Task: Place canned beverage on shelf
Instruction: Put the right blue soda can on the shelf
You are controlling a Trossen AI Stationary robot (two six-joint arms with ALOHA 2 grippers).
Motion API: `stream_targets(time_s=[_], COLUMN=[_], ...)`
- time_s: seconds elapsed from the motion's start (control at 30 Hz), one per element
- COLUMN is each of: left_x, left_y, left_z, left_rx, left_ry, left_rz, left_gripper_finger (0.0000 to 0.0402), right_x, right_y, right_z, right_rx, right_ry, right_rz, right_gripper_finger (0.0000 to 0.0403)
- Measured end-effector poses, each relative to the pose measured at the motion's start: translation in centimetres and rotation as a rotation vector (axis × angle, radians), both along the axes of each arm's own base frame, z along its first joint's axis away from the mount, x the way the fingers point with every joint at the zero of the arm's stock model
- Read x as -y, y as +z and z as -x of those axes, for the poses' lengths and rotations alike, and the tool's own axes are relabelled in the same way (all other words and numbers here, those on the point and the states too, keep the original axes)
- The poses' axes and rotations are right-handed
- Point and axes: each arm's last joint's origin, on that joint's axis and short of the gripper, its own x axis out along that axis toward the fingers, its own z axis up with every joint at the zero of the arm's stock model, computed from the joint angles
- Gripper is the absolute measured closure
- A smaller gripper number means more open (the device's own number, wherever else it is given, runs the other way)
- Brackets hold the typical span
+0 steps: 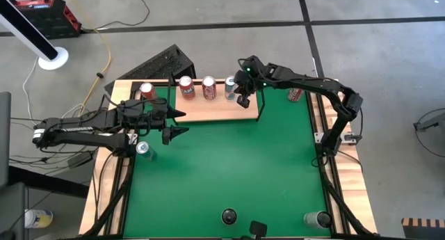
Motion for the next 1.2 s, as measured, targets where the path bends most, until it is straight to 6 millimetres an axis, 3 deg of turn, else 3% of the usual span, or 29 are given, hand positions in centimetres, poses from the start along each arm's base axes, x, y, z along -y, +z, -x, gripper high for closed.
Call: stream_targets(time_s=[0.53, 1.2], left_x=[0.0, 0.0], left_y=[0.0, 0.0], left_z=[0.0, 0.0], left_rx=[-0.004, -0.006], left_ry=[-0.003, 0.001], left_rz=[-0.017, -0.018], left_gripper_finger=[0.0045, 0.0045], right_x=[0.8, 0.1], right_y=[0.4, 0.7], right_z=[0.0, -0.8], right_rx=[0.033, 0.076], right_ry=[-0.058, -0.038], right_rz=[0.072, 0.079], right_gripper_finger=[0.0383, 0.0383])
